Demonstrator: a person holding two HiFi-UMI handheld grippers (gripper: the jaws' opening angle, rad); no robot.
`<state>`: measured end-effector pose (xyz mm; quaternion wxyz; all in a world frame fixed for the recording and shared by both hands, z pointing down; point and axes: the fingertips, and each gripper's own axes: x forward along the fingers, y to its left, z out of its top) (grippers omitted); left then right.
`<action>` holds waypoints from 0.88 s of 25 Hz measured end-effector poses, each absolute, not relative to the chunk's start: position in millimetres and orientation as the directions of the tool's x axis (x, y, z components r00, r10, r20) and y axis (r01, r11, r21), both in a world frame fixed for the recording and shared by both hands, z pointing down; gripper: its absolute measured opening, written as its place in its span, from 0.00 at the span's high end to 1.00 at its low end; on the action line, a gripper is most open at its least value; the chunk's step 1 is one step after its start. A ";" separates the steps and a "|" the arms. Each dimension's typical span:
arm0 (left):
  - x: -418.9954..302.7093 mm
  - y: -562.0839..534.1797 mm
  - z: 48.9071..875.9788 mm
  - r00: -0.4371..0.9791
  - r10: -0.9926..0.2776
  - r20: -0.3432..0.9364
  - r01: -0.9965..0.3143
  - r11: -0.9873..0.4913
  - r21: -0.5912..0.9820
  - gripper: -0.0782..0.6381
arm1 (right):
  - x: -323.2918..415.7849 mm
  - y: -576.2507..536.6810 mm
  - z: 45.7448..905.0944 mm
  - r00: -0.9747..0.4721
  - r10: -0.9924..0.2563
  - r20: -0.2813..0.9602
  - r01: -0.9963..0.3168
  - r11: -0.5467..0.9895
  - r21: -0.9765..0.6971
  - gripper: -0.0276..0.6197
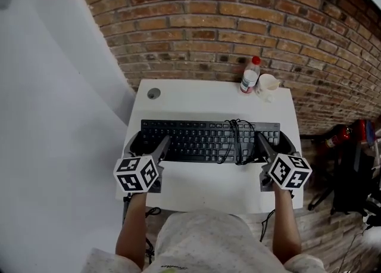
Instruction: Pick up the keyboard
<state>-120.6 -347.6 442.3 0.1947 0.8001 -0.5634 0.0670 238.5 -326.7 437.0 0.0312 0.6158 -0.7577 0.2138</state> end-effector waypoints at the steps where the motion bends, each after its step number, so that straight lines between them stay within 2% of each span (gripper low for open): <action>1: -119.9 -348.0 432.9 0.357 -0.882 0.307 -0.927 -0.294 0.232 0.32 | 239.0 -327.2 427.1 -0.238 -0.926 0.292 -0.947 0.155 -0.280 0.39; 17: -112.7 -339.8 310.9 0.356 -0.933 0.056 -0.923 -0.342 0.177 0.31 | 244.4 -316.6 300.1 -0.222 -0.974 0.040 -0.957 0.210 -0.201 0.39; 22: -115.3 -331.8 291.5 0.348 -0.937 -0.007 -0.926 -0.345 0.153 0.31 | 242.5 -309.4 283.7 -0.224 -0.974 -0.022 -0.956 0.224 -0.189 0.39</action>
